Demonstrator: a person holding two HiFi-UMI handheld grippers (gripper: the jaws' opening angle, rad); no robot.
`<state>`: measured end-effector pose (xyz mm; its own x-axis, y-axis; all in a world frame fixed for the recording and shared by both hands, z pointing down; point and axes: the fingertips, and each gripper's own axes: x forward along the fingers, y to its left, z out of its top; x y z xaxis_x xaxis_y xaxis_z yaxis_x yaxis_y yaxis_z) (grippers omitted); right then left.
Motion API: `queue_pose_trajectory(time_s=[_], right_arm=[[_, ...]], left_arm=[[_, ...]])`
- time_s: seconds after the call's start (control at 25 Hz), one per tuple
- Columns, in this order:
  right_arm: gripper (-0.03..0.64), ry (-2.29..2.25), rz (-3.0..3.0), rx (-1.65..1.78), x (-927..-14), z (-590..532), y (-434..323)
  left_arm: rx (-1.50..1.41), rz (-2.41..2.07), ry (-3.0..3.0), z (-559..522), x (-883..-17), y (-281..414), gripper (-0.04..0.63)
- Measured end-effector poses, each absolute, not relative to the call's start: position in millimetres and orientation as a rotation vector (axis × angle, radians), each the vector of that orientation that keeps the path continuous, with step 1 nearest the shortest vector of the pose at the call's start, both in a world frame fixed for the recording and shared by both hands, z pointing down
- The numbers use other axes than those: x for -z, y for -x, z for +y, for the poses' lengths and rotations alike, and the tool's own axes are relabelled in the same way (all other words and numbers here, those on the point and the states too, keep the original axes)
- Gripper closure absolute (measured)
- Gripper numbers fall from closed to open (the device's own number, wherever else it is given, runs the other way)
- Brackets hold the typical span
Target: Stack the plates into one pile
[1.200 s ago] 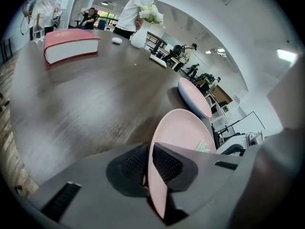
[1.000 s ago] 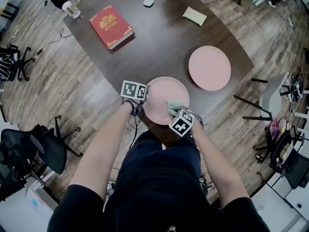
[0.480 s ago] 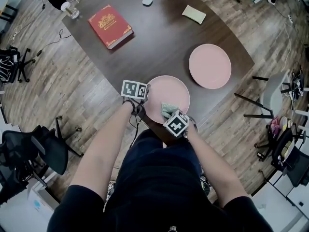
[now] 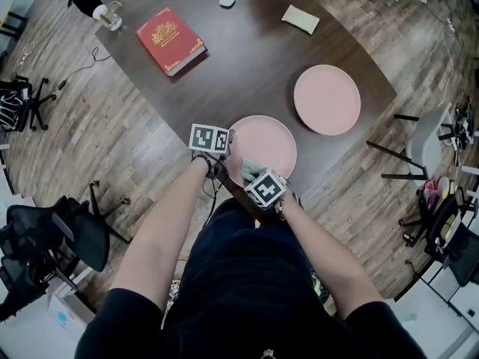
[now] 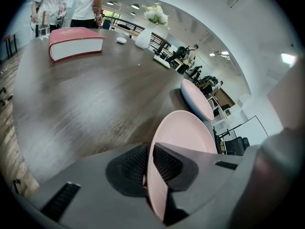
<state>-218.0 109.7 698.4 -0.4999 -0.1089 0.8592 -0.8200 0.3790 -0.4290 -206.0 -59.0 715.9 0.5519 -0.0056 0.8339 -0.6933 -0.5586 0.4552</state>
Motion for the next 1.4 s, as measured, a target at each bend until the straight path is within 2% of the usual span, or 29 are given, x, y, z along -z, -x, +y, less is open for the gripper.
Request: queue_pose_trajectory(time_s=[0.64,1.4], right_arm=[[0.529,-0.844,-1.876,-1.197,-693.8,102.2,230.1],[0.529,-0.81,-1.831,-1.108,-698.4,117.2,188.5]], left_arm=[[-1.093,-0.551,-2.007,-59.6,-715.4,205.5,0.565],[-1.118,-0.466,-2.049,-56.9,-715.2,204.4,0.577]])
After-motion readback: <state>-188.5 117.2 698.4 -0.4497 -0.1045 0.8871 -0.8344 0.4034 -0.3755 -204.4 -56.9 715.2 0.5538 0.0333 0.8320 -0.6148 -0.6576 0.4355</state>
